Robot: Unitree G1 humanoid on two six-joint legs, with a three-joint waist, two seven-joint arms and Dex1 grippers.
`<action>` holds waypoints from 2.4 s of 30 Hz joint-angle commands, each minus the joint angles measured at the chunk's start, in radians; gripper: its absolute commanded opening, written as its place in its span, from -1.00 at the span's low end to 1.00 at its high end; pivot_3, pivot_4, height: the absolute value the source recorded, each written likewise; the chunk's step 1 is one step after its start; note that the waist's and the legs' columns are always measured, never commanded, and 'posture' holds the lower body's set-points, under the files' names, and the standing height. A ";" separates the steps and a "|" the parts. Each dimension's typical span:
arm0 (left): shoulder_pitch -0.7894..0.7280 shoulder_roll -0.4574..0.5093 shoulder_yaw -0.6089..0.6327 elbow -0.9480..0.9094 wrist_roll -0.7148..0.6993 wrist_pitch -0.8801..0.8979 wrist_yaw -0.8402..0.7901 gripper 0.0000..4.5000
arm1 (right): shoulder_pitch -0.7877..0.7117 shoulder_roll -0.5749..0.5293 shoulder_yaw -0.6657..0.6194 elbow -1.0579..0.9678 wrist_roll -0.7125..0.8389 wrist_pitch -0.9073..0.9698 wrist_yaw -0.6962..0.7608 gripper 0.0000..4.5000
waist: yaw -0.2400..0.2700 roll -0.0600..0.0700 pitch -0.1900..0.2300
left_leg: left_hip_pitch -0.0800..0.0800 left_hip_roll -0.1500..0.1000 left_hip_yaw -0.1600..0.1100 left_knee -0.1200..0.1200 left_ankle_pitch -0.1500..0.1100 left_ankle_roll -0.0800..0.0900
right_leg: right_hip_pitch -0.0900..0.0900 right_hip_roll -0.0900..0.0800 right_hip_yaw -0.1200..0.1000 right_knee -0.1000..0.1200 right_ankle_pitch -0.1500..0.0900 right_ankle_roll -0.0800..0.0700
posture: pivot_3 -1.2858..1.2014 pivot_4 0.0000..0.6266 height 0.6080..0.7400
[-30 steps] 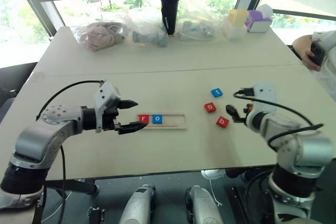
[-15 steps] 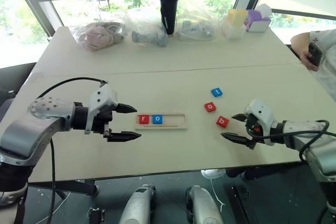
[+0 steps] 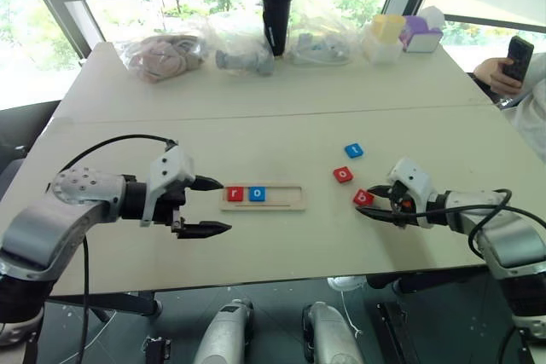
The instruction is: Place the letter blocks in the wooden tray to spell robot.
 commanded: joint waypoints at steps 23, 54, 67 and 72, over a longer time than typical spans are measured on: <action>-0.005 0.025 0.063 0.055 0.023 -0.038 0.002 1.00 | -0.402 0.218 0.308 0.035 -0.017 -0.022 0.151 -0.49 | -0.002 0.000 0.000 | 0.000 0.005 0.005 0.001 0.000 0.000 | -0.002 0.006 0.002 0.000 0.004 0.000 | 0.03 -0.52 1.00; 0.098 -0.006 0.119 -0.045 -0.025 0.008 0.125 1.00 | -0.615 0.459 0.392 0.517 -0.250 -0.305 0.271 -0.49 | -0.007 0.000 0.000 | 0.003 0.007 0.006 0.001 0.001 -0.002 | -0.004 0.008 0.003 0.009 0.005 0.001 | 0.03 -0.52 1.00; 0.092 -0.010 0.123 -0.045 -0.039 0.010 0.142 1.00 | -0.618 0.420 0.347 0.463 -0.257 -0.305 0.283 -0.49 | -0.006 0.000 0.000 | 0.004 0.007 0.006 0.001 0.001 -0.002 | -0.004 0.008 0.003 0.009 0.005 0.001 | 0.03 -0.52 1.00; 0.083 -0.008 0.121 -0.044 -0.043 0.012 0.142 1.00 | -0.599 0.408 0.361 0.446 -0.273 -0.306 0.282 -0.49 | -0.009 0.000 0.000 | 0.004 0.007 0.006 0.001 0.001 -0.002 | -0.004 0.008 0.003 0.009 0.005 0.001 | 0.03 -0.52 1.00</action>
